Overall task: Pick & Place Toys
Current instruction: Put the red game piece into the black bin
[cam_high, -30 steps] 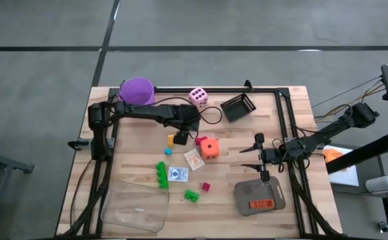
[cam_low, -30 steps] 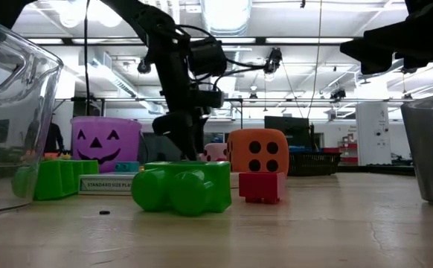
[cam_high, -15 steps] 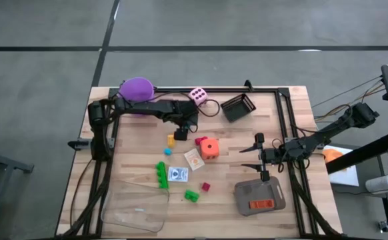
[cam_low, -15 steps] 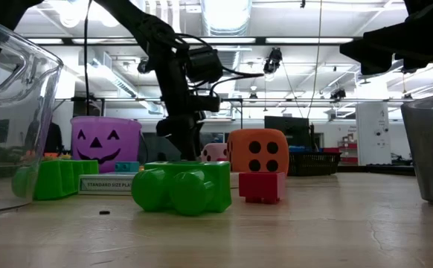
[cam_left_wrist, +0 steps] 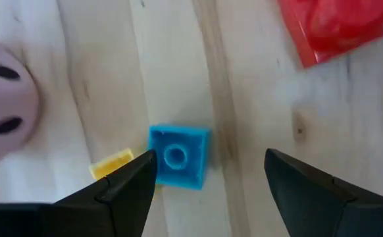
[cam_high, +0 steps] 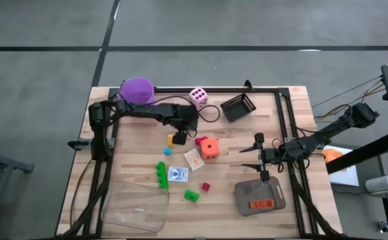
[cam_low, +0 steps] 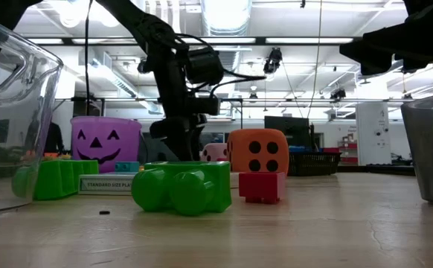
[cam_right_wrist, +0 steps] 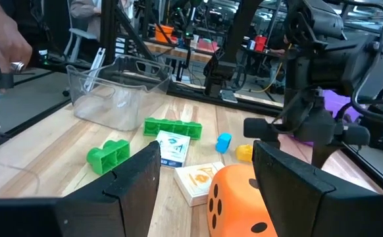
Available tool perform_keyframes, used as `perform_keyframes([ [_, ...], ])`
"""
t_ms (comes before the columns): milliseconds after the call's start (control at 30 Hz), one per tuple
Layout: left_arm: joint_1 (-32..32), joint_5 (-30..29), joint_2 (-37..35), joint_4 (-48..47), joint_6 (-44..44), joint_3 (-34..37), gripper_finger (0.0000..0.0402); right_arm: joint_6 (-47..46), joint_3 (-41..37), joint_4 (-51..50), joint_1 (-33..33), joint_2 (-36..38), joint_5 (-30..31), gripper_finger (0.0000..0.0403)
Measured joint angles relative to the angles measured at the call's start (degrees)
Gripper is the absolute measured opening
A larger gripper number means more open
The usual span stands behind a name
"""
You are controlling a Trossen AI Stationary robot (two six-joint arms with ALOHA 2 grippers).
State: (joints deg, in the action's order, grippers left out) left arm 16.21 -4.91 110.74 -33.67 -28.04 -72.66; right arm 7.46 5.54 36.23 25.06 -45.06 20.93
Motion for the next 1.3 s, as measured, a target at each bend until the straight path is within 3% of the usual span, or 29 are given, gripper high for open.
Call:
perform_keyframes([
  [733,-1.1,9.5,0.0,-3.9,3.1,-0.2,0.0280,-0.1,0.0,0.0,0.0,0.1,0.0,0.0238],
  [967,-3.0,9.3,-0.1,2.3,1.8,-0.2,0.0280,0.0,0.0,0.0,0.0,0.1,0.0,0.0238],
  [1300,-5.8,10.1,0.0,9.9,12.3,-0.2,0.0280,0.0,0.0,-0.1,-0.2,0.1,0.1,0.0238],
])
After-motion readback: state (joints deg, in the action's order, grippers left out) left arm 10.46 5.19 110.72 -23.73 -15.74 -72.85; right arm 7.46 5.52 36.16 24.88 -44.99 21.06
